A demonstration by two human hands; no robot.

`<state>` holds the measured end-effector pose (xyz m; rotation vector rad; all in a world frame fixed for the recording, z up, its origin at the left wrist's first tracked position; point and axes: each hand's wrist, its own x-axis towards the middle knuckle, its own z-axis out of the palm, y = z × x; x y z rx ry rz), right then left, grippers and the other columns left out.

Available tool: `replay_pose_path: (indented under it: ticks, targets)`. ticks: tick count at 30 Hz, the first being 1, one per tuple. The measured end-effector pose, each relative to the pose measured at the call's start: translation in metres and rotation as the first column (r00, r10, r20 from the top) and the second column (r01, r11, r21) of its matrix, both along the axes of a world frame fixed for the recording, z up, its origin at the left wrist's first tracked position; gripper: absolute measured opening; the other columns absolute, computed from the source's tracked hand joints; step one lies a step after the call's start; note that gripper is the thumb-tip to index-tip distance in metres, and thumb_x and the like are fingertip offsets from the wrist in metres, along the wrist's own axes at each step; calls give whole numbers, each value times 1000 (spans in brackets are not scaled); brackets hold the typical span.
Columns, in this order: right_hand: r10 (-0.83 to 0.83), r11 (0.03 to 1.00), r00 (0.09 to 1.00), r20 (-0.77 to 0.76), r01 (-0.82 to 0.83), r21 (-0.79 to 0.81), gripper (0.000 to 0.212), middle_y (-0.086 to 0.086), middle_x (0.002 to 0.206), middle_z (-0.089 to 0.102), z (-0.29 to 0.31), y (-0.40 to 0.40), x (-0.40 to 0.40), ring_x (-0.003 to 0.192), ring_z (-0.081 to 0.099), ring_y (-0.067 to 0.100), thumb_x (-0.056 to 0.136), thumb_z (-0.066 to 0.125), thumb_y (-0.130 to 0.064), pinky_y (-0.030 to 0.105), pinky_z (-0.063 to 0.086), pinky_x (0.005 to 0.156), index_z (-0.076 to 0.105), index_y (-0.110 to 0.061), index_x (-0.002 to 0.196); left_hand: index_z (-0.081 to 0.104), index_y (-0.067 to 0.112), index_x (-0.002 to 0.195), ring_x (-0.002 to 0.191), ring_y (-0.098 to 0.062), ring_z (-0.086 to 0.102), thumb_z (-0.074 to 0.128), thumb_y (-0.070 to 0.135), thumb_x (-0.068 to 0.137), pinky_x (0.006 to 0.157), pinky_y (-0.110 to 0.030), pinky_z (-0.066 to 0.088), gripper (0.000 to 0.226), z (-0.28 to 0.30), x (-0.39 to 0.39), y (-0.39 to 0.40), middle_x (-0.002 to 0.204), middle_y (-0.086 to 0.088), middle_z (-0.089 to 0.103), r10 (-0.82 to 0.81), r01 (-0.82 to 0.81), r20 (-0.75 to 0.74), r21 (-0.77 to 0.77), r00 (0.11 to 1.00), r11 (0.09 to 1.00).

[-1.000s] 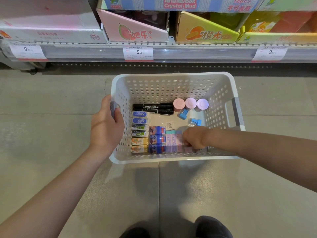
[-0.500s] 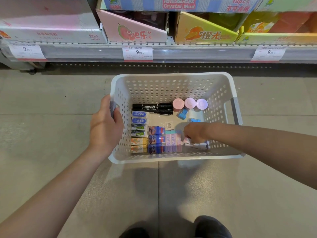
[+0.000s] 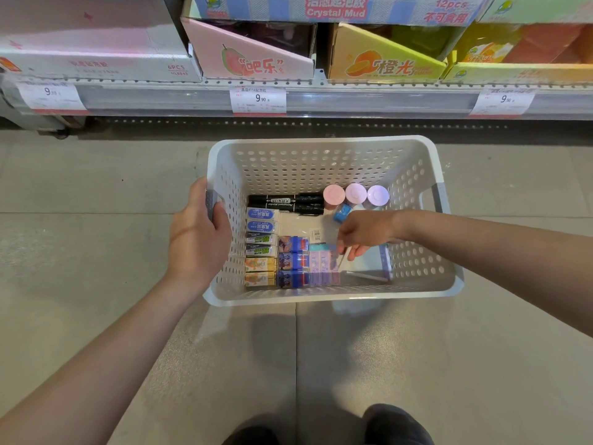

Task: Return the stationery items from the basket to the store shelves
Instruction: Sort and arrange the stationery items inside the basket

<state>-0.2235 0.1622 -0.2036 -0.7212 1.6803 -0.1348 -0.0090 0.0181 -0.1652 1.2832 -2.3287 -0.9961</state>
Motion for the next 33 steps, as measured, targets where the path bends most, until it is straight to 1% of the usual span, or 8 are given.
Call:
replay_pose_path:
  ticks: [4, 6, 12, 16, 19, 22, 28, 33]
  targets:
    - [60, 998, 996, -73, -62, -23, 27, 5, 108, 57, -2, 3, 0, 94, 59, 16, 91, 45, 8, 12, 50, 63, 58, -3, 111, 44, 11, 130, 51, -11, 44, 40, 13, 97, 47, -25, 31, 33, -1, 0, -1, 70, 0, 50, 6, -6, -4, -3, 1000, 1000]
    - [112, 993, 988, -109, -115, -23, 34, 7, 114, 60, -1, 2, -1, 95, 57, 14, 88, 51, 6, 13, 48, 69, 58, -2, 121, 44, 11, 129, 51, -11, 43, 40, 13, 97, 47, -24, 31, 32, -2, 0, -1, 71, 0, 49, 8, -8, -9, 1, 1000, 1000]
    - [197, 979, 960, -199, -204, -18, 31, 9, 106, 65, -6, 1, -3, 80, 58, 14, 85, 56, 4, 19, 47, 69, 65, -5, 114, 43, 10, 130, 51, -9, 43, 39, 11, 98, 42, -13, 32, 33, 1, -1, 1, 80, -6, 52, -3, 3, -19, 4, 1000, 1000]
    - [322, 945, 933, -162, -328, -13, 32, 7, 115, 63, -8, 1, 0, 103, 59, 25, 84, 54, 3, 35, 50, 90, 68, -11, 109, 43, 10, 130, 52, -9, 43, 40, 11, 98, 41, -8, 34, 33, 3, -1, 0, 94, -24, 62, -10, 10, -24, 2, 1000, 1000]
    - [555, 831, 823, -119, -541, 132, 48, 5, 125, 59, -11, 3, 10, 106, 57, 22, 86, 42, 5, 31, 48, 92, 63, -18, 122, 42, 11, 131, 57, -13, 48, 39, 12, 98, 42, -10, 34, 33, 3, 0, 0, 105, -25, 63, -19, 19, -22, 14, 1000, 1000]
    - [683, 728, 714, -152, -648, 224, 54, 7, 134, 54, -19, 6, 11, 119, 53, 28, 90, 34, 4, 36, 44, 103, 52, -20, 134, 43, 11, 130, 57, -16, 49, 39, 12, 98, 42, -11, 34, 32, 1, 0, 0, 98, -24, 63, -13, 13, -15, 1, 1000, 1000]
    - [737, 675, 595, -320, -654, 341, 38, 10, 129, 57, -11, -1, 3, 112, 58, 25, 96, 38, -5, 28, 48, 87, 55, -6, 129, 45, 13, 128, 55, -12, 48, 39, 13, 98, 49, -27, 38, 31, -5, 2, -3, 84, -7, 60, -19, 19, -29, 1, 999, 1000]
    - [623, 782, 685, -377, -554, 284, 33, 11, 118, 66, -11, -8, -7, 100, 64, 24, 88, 56, -14, 23, 48, 70, 62, -3, 119, 44, 15, 129, 56, -13, 48, 39, 15, 98, 50, -29, 39, 31, -6, 1, -3, 80, -5, 58, -6, 7, -23, 17, 1000, 1000]
